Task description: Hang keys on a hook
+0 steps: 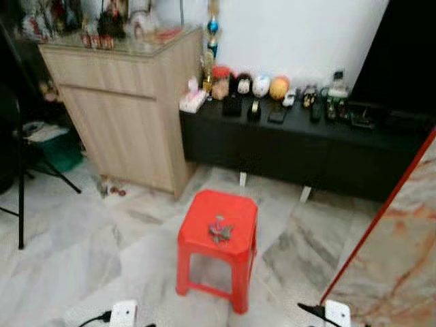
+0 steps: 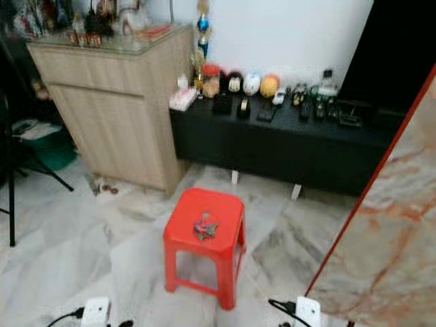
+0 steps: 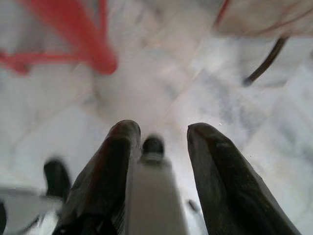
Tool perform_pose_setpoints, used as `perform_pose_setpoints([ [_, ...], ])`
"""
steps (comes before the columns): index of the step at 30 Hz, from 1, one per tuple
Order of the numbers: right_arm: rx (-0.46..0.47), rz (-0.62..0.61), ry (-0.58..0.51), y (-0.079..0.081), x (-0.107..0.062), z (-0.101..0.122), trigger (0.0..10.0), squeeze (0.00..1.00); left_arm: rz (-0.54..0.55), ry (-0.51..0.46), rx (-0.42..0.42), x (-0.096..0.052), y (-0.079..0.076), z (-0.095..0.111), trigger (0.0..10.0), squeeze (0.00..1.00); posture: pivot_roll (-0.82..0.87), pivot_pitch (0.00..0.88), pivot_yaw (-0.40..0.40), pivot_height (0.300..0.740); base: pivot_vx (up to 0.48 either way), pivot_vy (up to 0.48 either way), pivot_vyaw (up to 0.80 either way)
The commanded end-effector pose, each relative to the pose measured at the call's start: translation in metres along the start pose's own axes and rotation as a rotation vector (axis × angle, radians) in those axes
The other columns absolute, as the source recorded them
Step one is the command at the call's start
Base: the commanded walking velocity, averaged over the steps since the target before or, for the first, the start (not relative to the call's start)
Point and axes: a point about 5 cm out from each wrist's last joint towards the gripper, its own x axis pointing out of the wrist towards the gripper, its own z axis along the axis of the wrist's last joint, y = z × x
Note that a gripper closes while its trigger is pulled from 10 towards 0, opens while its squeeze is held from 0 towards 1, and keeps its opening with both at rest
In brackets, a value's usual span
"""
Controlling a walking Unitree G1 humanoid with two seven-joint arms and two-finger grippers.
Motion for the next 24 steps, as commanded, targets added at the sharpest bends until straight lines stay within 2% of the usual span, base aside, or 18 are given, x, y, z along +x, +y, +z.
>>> perform_pose_setpoints([
  [1,-0.015,-0.003,-0.025,-0.0018,0.0005,0.0076,10.0,0.0,0.005,0.017,-0.006,-0.0017,0.0002,-0.0065,10.0,0.0,0.1,0.047,-0.017,0.74,0.0,0.412,0.0],
  [14,-0.018,0.003,-0.041,-0.0008,0.0007,0.0111,10.0,0.0,0.011,0.015,-0.008,-0.0022,0.0011,-0.0073,10.0,0.0,0.1,0.055,-0.019,0.74,0.0,0.367,0.0],
  [24,-0.013,-0.001,-0.046,-0.0017,0.0006,0.0115,10.0,0.0,0.01,0.004,-0.009,-0.0024,0.0008,-0.007,10.0,0.0,0.1,0.059,-0.02,0.74,0.0,0.0,0.0],
])
